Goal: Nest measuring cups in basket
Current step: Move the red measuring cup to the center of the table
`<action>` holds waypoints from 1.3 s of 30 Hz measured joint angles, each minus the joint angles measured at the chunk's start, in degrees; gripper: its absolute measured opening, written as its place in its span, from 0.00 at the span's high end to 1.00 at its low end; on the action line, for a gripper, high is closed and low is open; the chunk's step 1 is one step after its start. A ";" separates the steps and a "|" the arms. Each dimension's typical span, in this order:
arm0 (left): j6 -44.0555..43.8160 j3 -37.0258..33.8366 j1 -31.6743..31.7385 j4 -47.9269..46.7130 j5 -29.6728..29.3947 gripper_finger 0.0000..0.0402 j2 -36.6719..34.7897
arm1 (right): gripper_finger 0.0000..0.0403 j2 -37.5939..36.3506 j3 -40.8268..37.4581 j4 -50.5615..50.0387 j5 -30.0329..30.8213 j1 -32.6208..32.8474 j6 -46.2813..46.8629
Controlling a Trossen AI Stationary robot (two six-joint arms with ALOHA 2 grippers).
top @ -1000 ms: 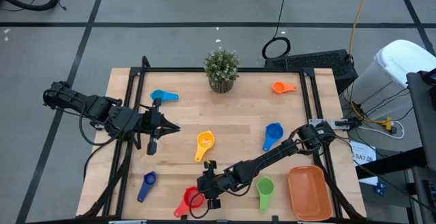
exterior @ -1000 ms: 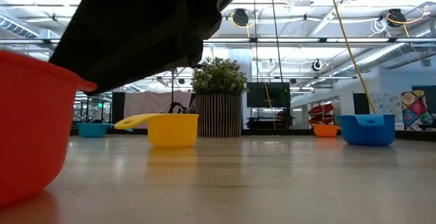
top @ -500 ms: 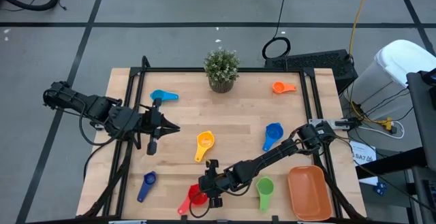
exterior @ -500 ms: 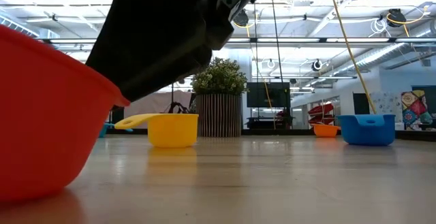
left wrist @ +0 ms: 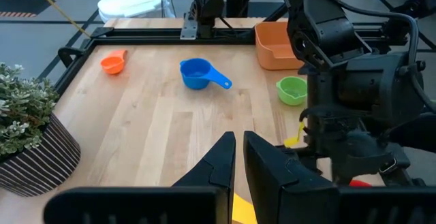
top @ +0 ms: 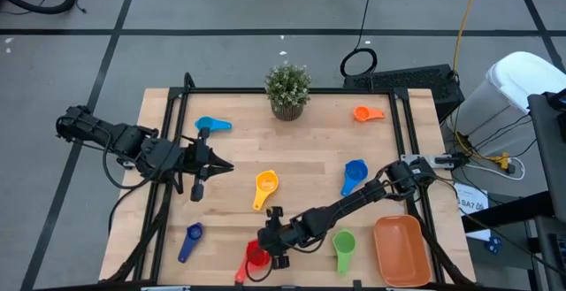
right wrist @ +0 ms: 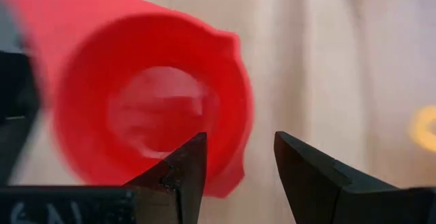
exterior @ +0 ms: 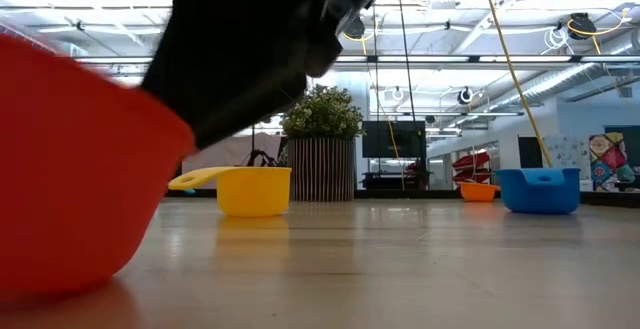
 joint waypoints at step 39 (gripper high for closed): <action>-0.52 0.00 0.00 -1.70 0.00 0.91 0.11 | 1.00 -6.14 0.02 -33.54 16.37 -3.83 -3.22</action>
